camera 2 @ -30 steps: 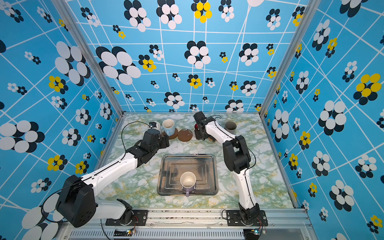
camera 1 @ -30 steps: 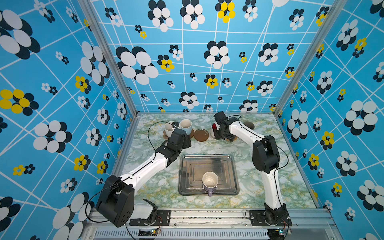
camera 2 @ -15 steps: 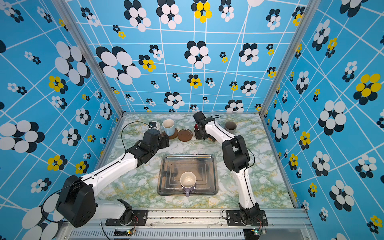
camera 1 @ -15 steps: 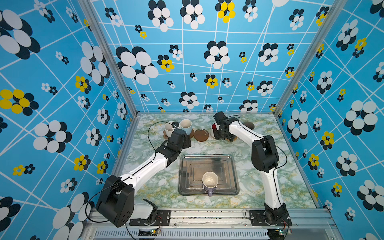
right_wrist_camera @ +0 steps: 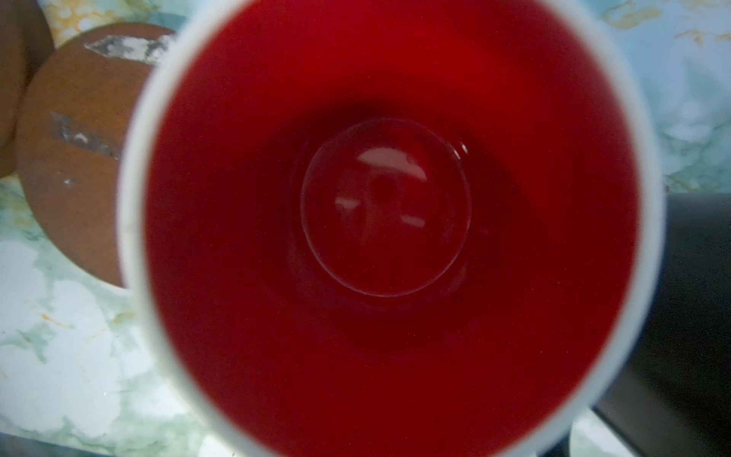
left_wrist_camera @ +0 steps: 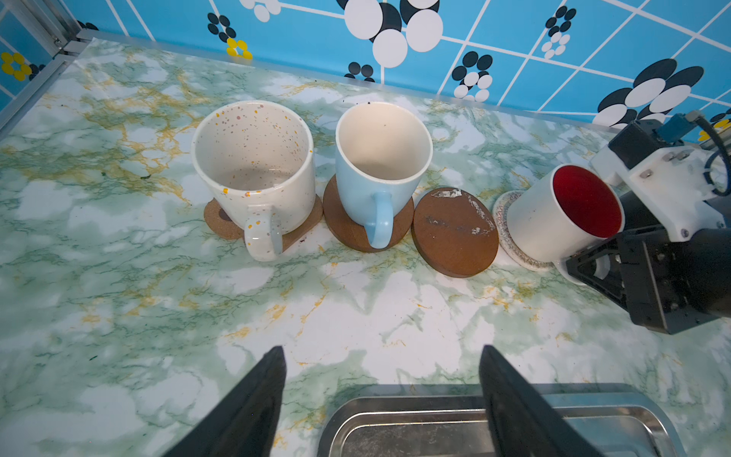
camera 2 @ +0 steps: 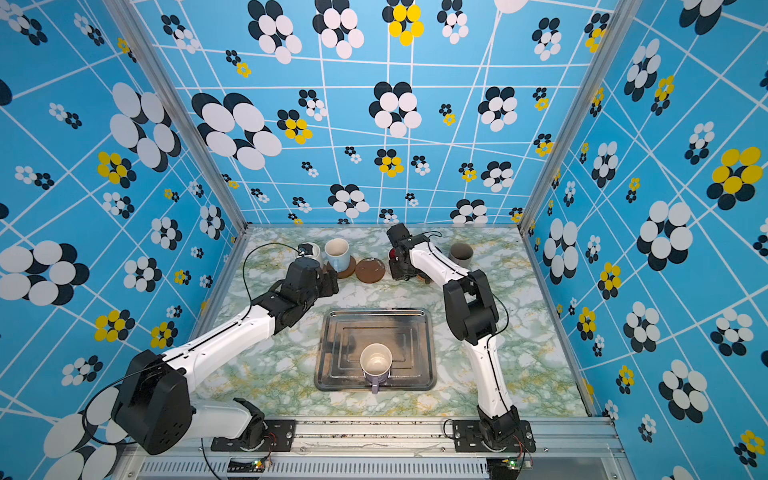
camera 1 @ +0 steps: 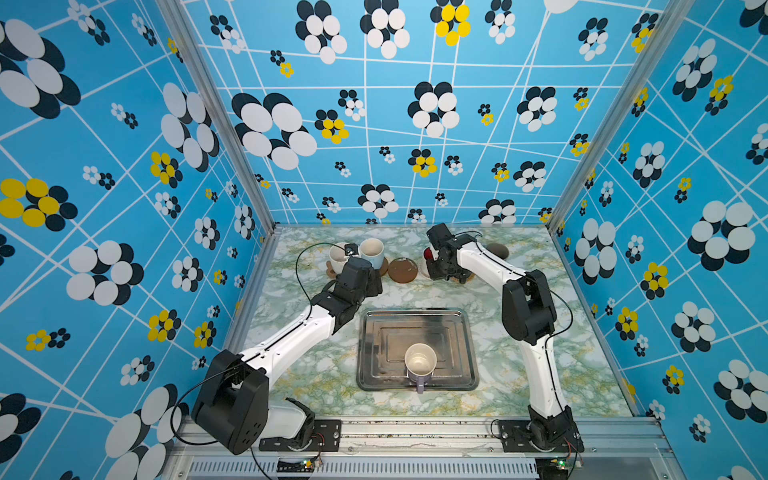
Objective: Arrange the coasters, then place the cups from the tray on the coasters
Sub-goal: 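Lower the red-lined mug onto the woven coaster beside the black mug, then open and raise the right gripper while the left gripper moves over the tray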
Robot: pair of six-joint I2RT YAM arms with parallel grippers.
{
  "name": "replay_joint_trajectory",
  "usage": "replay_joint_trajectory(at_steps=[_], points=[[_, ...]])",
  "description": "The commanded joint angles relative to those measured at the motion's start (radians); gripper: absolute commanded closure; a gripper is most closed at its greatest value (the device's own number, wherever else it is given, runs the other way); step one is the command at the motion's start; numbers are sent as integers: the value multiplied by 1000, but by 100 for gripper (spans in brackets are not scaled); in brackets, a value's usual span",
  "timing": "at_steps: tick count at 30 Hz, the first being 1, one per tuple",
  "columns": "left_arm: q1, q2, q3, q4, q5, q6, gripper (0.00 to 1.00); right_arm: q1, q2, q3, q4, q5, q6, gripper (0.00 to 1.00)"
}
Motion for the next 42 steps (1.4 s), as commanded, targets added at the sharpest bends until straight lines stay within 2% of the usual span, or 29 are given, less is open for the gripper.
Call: replay_joint_trajectory(at_steps=[1,15,21,24,28,36,42], points=[[7,-13,-4,-1,7,-5,22,-9,10,62,11,-3,-13,100],[8,-16,-5,-3,6,-4,22,-11,22,74,-9,-13,-8,100],[8,-19,-5,-4,5,-4,22,-10,18,73,-17,-14,-8,66],[9,-21,-5,-6,6,-4,22,-10,16,71,-20,-12,-8,57],[8,-24,-6,-7,4,-4,22,-10,0,61,-21,-12,-8,53],[7,-38,-11,-9,5,-5,22,-11,-82,-13,13,-21,0,50],[7,-54,-13,-22,-1,-4,22,-10,-213,-80,37,-19,9,46]])
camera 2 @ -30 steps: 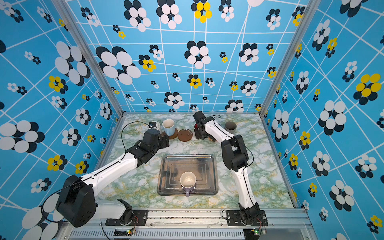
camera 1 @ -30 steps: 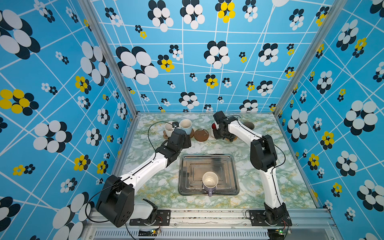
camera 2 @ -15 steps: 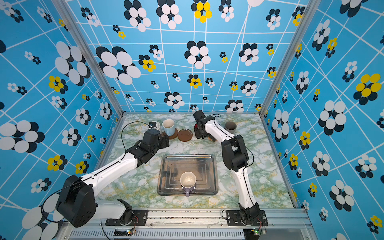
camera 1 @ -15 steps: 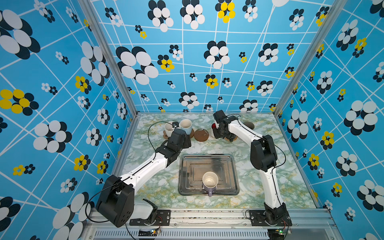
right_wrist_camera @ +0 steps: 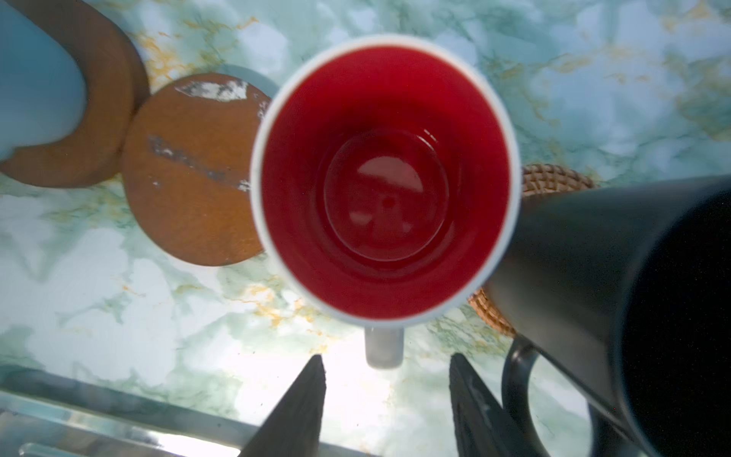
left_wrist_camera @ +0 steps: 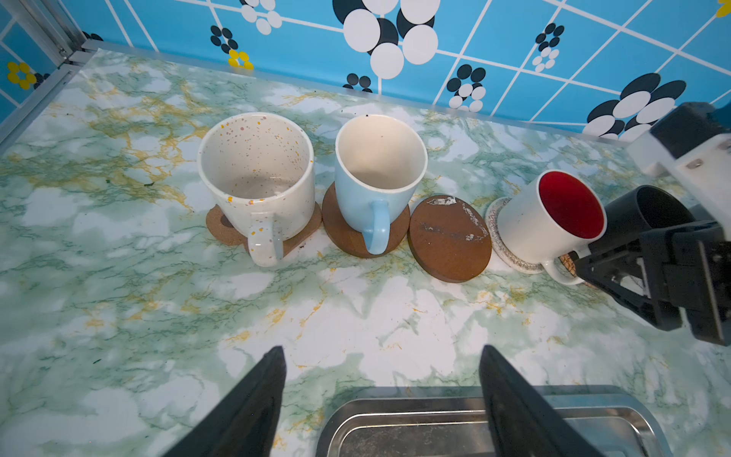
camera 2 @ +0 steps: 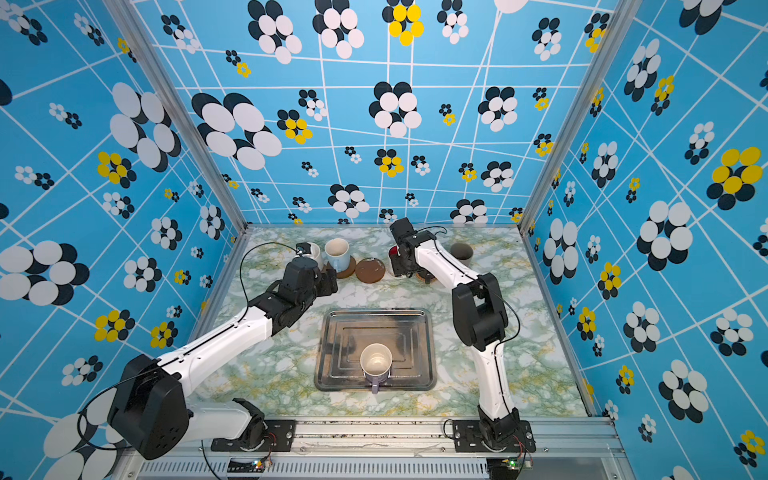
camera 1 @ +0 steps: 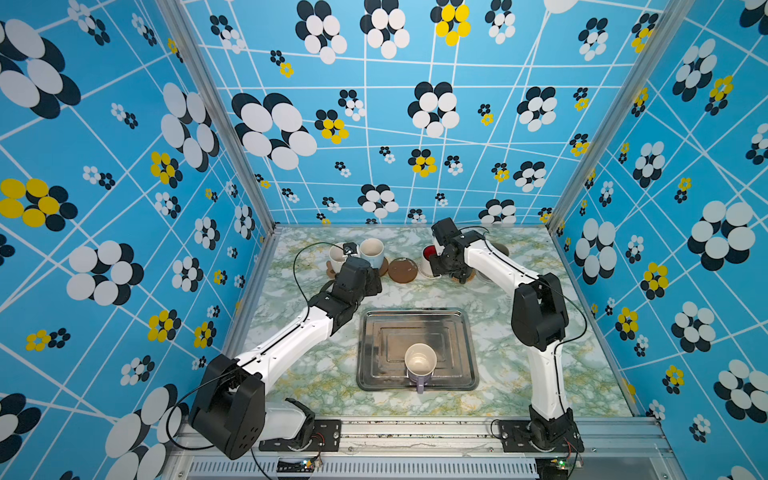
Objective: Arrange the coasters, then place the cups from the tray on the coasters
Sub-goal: 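Open and raise the right gripper while the left gripper moves over the tray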
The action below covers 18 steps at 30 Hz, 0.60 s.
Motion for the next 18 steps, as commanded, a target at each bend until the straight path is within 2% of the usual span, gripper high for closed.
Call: replay_joint_trajectory(at_steps=[1,9,18], points=[[7,-27,-13,-24,-1,-5,22,-7,-115,-40,35,-9,18,45],[6,-39,-19,-22,1,-9,22,-2,-317,-184,147,-28,72,35],[0,-25,7,-64,-7,-1,22,14,-554,-456,466,-66,235,20]])
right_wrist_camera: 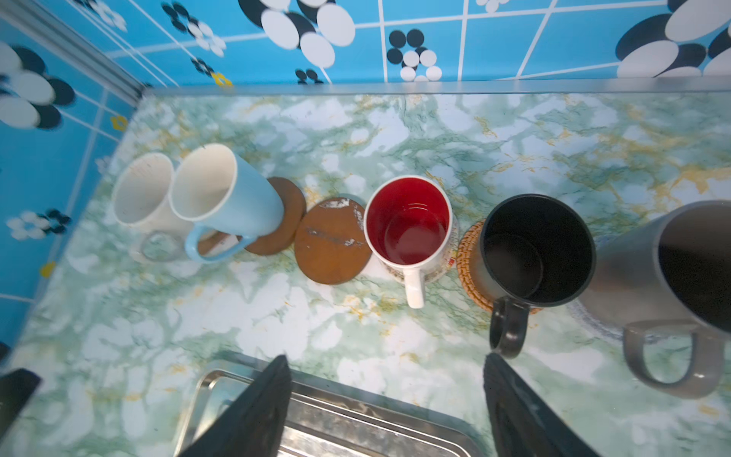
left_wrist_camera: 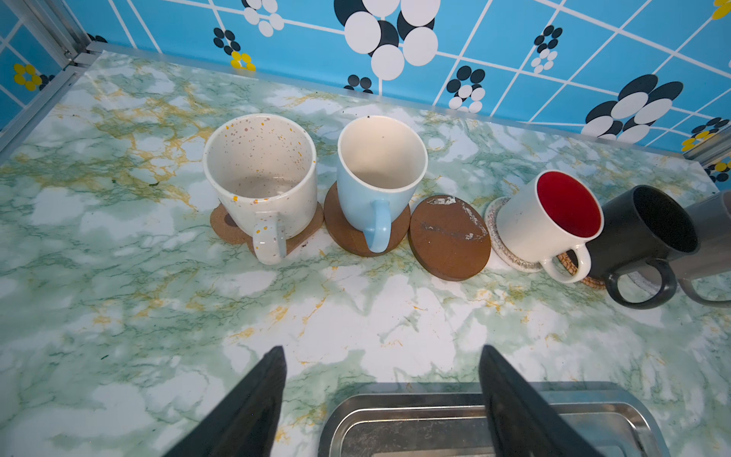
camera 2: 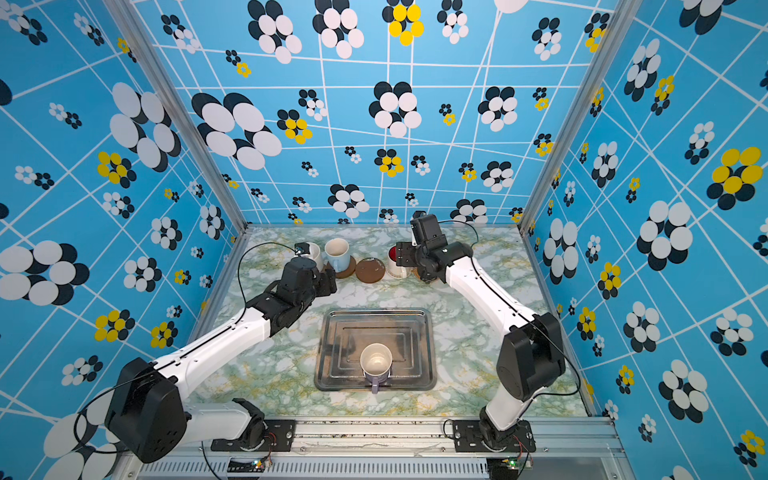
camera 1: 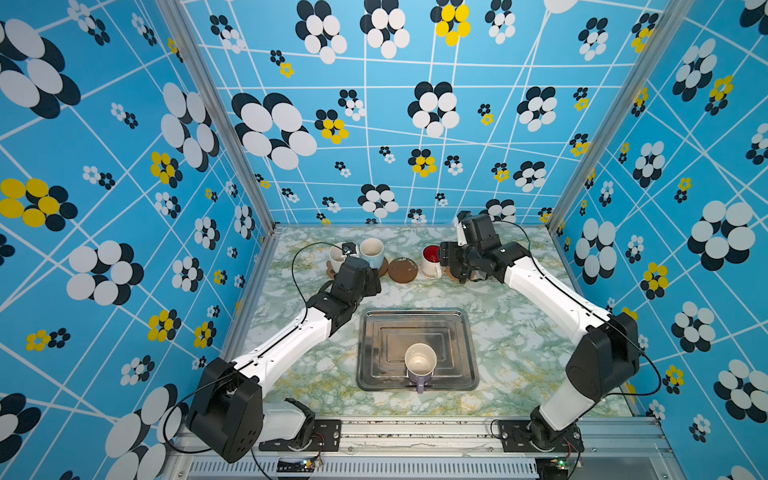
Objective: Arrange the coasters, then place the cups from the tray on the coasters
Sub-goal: 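Open and raise the right gripper while the left gripper moves over the tray, then lower the left gripper into the white lavender-handled mug in the tray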
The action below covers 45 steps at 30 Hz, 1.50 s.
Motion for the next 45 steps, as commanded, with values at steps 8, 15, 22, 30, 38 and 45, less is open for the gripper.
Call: replay_joint_trajectory(at_steps=[8,15,22,30,38,45], points=[[-48,-12,21,21,73,-28,22,10,-253,-381,508,-66,214,13],[-146,41,153,-82,91,13,22,9,-328,-466,546,-52,229,12],[-237,55,295,-333,111,92,22,8,-432,-565,569,52,213,11],[-331,59,295,-485,210,103,22,9,-484,-625,603,91,156,3],[-463,44,236,-553,257,34,21,9,-500,-679,694,117,142,1],[-526,39,239,-607,221,11,21,11,-500,-695,753,137,173,1]])
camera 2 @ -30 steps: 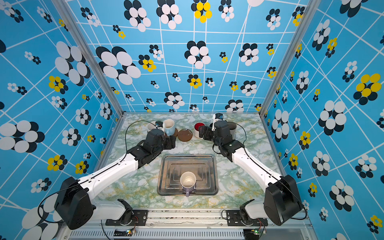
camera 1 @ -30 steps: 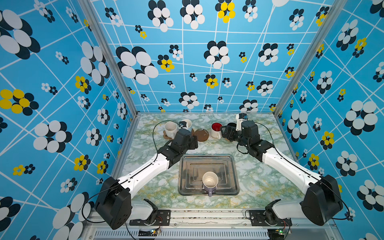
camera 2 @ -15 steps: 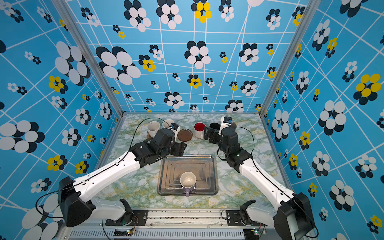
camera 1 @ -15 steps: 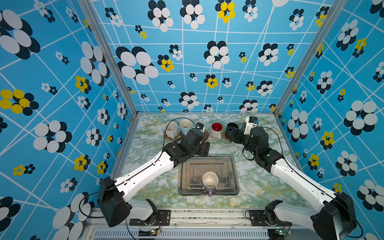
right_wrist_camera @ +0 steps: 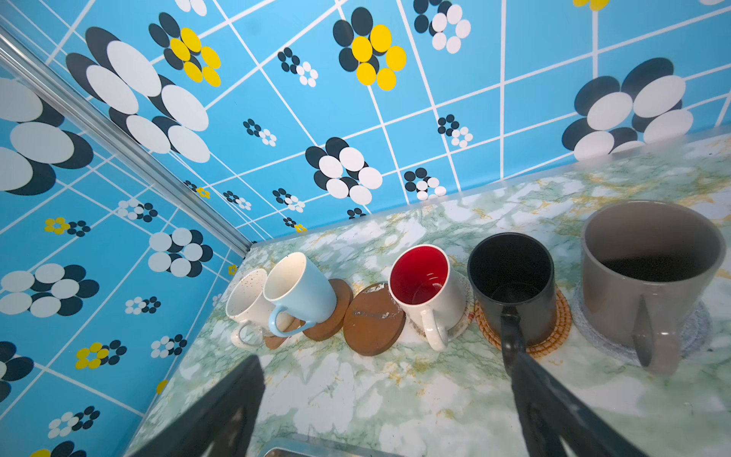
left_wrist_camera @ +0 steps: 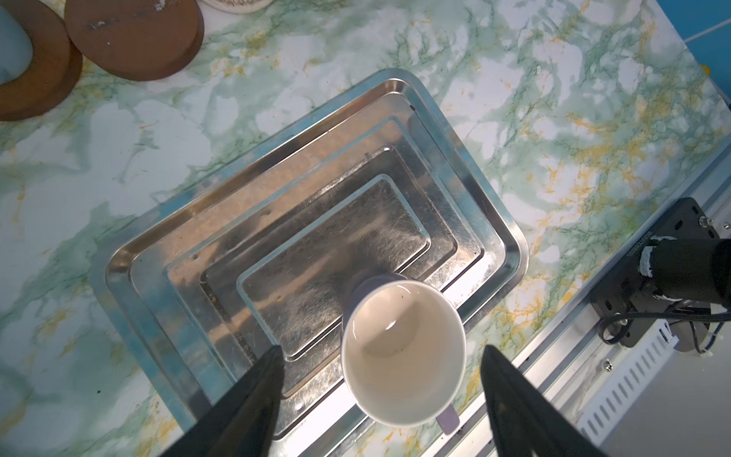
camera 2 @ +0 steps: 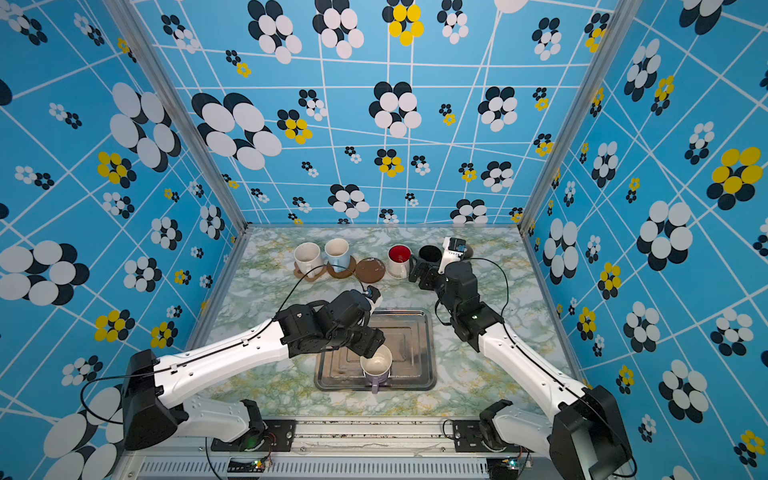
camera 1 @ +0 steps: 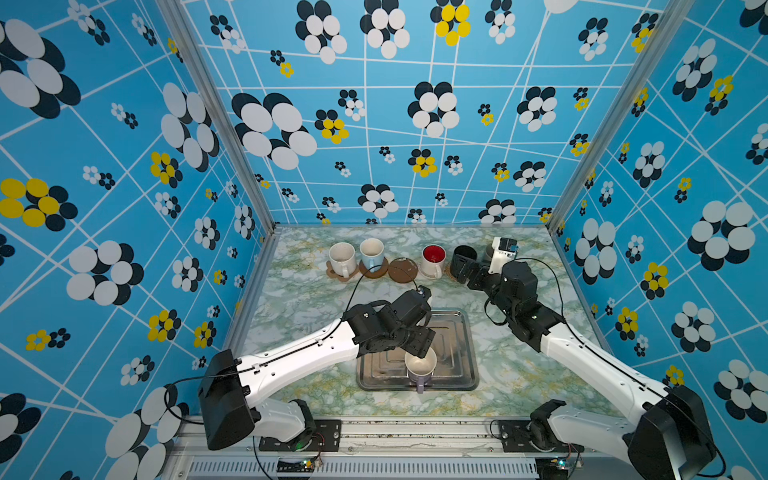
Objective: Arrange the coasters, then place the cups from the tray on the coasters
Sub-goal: 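Lower the left gripper into the white lavender-handled mug in the tray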
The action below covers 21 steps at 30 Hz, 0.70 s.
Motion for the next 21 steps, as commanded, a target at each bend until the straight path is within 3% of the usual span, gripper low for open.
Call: replay_joint_trajectory(at_steps=[1,4,9,11,15,19,21], points=[[-12,-7,-4,-45,-16,-23,21,9,-18,-16,66,65,33,1],[-16,-4,0,-44,-21,-25,21,23,-14,-16,54,182,99,1],[-17,6,6,-48,-25,-21,21,102,-21,-25,45,493,158,1],[-18,9,8,-50,-27,-21,20,109,-18,-27,42,524,188,1],[-17,15,12,-57,-30,-19,20,108,-28,-108,211,407,203,1],[-17,9,9,-61,-39,-19,20,93,-33,-217,426,328,365,1],[-18,2,5,-63,-41,-19,20,74,-33,-157,267,290,426,1]])
